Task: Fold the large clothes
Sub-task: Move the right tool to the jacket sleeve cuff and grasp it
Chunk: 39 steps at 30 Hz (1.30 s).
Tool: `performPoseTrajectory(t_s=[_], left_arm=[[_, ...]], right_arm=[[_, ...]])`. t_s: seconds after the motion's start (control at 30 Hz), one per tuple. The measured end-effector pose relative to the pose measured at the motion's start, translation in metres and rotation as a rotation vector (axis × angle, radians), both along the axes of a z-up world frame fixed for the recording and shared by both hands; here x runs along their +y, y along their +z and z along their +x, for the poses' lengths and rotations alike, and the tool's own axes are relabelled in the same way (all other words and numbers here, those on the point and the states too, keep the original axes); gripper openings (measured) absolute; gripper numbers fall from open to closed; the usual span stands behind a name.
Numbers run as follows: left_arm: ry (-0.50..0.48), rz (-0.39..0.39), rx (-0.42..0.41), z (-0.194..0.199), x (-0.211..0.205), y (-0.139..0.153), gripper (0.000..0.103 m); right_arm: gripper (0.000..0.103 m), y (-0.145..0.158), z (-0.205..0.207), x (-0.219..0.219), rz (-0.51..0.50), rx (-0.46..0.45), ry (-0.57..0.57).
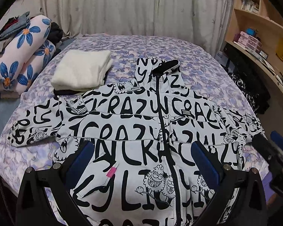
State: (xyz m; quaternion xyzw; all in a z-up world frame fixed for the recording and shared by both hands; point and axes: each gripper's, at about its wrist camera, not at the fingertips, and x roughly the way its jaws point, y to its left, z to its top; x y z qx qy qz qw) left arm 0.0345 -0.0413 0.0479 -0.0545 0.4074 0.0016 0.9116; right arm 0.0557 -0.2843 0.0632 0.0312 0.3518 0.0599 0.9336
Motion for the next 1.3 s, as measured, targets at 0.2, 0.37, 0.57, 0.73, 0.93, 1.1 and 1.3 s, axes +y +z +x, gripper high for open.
performPoseTrajectory(t_s=[0.2,0.37,0.57,0.73,0.93,1.1,1.3], left_arm=[[-0.014,0.023,-0.039,0.008,-0.015,0.013,0.102],[-0.035,0.077,-0.091,0.02,-0.036,0.023,0.102],[-0.081,0.099,-0.145,0.047,-0.071,0.029,0.102],[-0.121,0.061,-0.159,0.08,-0.096,0.022,0.102],[-0.135,0.026,-0.121,0.122,-0.126,-0.007,0.102],[-0.12,-0.011,-0.008,0.16,-0.146,-0.048,0.102],[-0.113,-0.078,0.071,0.189,-0.166,-0.098,0.102]], right_arm=[[0.103,0.014,0.006,-0.018,-0.002,-0.024,-0.011],[0.103,0.021,0.014,-0.037,-0.038,-0.051,-0.045],[0.103,0.021,0.03,-0.077,-0.1,-0.102,-0.15],[0.103,0.002,0.052,-0.119,-0.055,-0.056,-0.209],[0.103,-0.037,0.072,-0.177,0.072,0.021,-0.279],[0.103,-0.07,0.082,-0.217,0.098,0.084,-0.361],[0.094,-0.101,0.089,-0.27,0.13,0.142,-0.469]])
